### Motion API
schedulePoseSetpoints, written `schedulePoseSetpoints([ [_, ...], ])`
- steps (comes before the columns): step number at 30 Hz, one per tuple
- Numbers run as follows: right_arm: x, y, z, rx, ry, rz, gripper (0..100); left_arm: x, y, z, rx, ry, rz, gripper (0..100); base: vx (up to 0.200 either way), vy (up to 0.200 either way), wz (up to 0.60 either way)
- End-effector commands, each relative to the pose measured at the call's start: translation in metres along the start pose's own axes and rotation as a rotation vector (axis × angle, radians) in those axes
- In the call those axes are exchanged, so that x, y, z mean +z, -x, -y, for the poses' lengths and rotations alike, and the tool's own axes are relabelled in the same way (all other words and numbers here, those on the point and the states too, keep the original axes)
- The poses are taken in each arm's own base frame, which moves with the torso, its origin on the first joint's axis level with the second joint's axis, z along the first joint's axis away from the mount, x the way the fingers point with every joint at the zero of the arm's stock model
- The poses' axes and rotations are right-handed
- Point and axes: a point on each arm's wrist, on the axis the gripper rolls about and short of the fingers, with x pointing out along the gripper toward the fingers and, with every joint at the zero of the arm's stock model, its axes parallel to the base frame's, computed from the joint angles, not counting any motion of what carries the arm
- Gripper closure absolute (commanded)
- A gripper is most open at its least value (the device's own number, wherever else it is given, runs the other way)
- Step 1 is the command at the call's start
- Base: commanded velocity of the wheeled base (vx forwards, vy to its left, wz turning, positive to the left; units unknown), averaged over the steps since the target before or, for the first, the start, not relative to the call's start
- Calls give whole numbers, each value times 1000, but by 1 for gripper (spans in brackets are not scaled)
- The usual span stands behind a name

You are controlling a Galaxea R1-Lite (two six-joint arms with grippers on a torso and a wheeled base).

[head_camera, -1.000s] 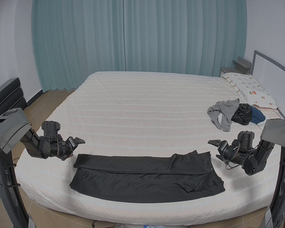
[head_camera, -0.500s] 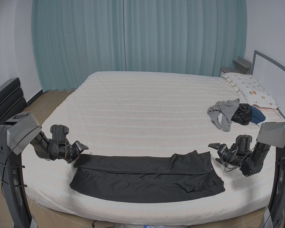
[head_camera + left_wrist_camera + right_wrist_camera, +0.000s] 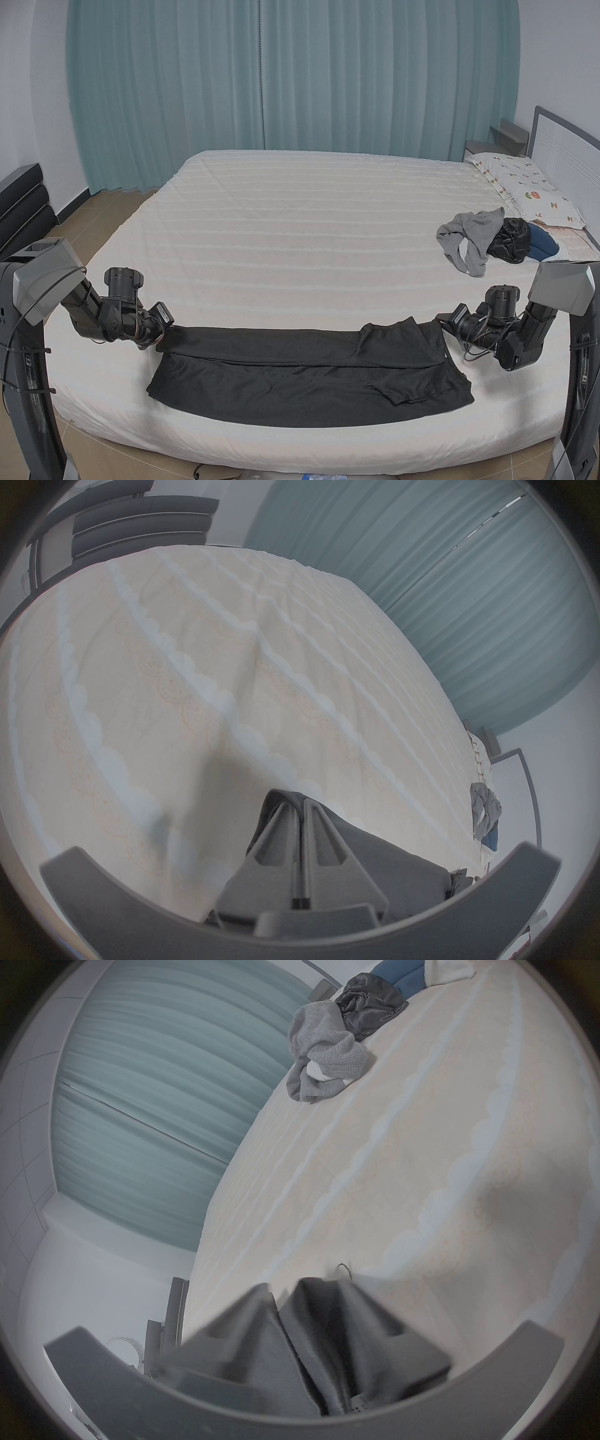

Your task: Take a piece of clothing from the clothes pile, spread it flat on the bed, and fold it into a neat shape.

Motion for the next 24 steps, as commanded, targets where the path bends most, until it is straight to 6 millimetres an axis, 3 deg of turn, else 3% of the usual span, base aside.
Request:
schedulePoseSetpoints([
  [1,-2,-2,4,-8,2,-6,100,0,1,0,0,1,0,100,0,0,0],
  [22,8,2,13,-26,-2,24,100,-1,2,-2,3,8,-7,100,0,0,0],
  [23,8,3,13,-28,-3,22,0,-2,1,-2,4,10,-8,0,0,0,0],
  [24,8,4,12,-23,-3,26,0,-1,2,-2,3,8,-7,0,0,0,0],
])
